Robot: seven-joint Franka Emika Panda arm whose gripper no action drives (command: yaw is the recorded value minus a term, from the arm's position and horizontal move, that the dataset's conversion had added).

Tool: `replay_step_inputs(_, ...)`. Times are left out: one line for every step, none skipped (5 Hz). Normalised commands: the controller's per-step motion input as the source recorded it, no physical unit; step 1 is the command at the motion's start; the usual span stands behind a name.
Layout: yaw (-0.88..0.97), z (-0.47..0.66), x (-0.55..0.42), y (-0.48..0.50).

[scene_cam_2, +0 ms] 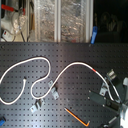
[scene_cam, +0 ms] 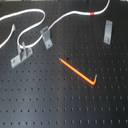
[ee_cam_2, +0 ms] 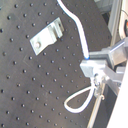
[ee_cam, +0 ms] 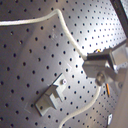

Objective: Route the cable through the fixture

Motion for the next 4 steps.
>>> replay_step_inputs(-0.02,0.03,-0.039,0.119)
replay_step_inputs(0.23,0.12,-0.017,0.002)
replay_step_inputs(0.77,0.42,-0.041,-0.088)
replay_step_inputs(0.77,0.4,-0.039,-0.104)
